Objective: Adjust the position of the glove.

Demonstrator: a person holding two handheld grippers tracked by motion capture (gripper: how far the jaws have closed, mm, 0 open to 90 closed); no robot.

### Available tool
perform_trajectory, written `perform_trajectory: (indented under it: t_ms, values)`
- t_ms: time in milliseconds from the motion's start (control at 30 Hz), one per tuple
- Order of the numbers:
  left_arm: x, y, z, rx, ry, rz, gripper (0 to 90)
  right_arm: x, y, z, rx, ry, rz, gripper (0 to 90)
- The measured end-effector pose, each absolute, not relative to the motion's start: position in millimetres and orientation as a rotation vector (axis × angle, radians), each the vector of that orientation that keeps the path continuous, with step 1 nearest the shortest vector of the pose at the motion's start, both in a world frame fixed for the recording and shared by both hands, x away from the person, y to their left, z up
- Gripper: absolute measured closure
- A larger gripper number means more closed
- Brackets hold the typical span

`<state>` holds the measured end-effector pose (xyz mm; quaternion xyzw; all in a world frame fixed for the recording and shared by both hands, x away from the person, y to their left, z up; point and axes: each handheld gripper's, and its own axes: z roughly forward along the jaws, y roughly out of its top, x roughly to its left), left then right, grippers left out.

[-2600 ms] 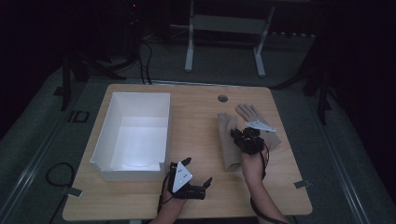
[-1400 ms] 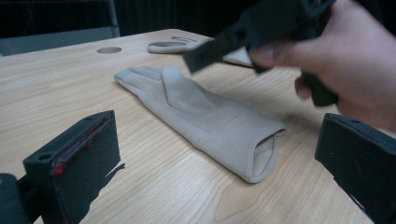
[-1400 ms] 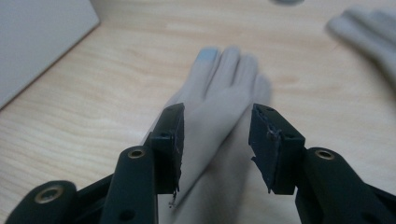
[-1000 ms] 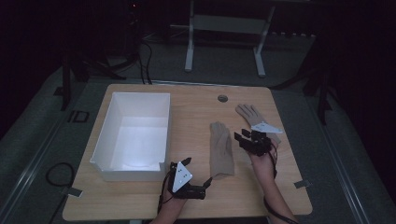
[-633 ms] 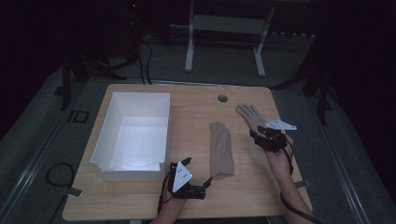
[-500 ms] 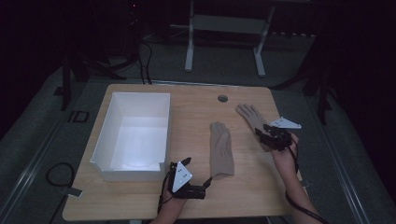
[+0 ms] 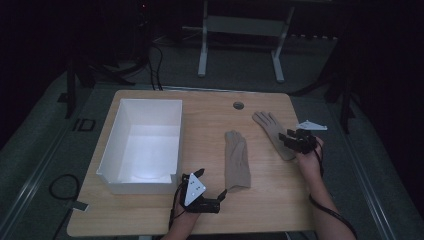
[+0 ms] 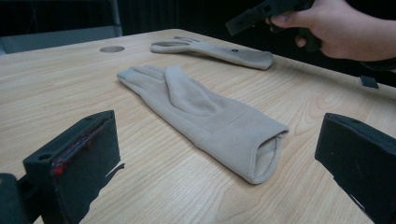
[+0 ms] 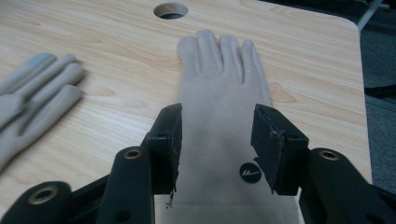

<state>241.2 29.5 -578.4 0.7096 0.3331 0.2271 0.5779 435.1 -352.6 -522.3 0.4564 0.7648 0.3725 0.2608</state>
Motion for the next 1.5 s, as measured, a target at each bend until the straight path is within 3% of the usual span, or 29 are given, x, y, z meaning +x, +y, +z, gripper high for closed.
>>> perform_trajectory:
  t_ms: [867,1000,1033,1233,1500]
  values:
    - [241.4,30.2,-578.6,1.656,0.779,0.522,0.2,493.1,-349.3,-549.9,1.260,2.215,0.934,54.0]
    - [241.5,30.1,-578.5,1.657,0.780,0.523,0.2,493.0,-350.5,-555.5,1.268,2.224,0.958,59.1]
    - [241.4,30.0,-578.5,1.657,0.780,0.523,0.2,491.8,-351.0,-556.0,1.266,2.228,0.976,67.6]
    - [241.5,29.9,-578.5,1.659,0.780,0.524,0.2,491.2,-347.7,-554.7,1.337,2.202,0.969,81.2]
    - [241.6,29.9,-578.5,1.658,0.782,0.523,0.2,480.7,-345.3,-541.1,1.397,2.105,1.041,83.4]
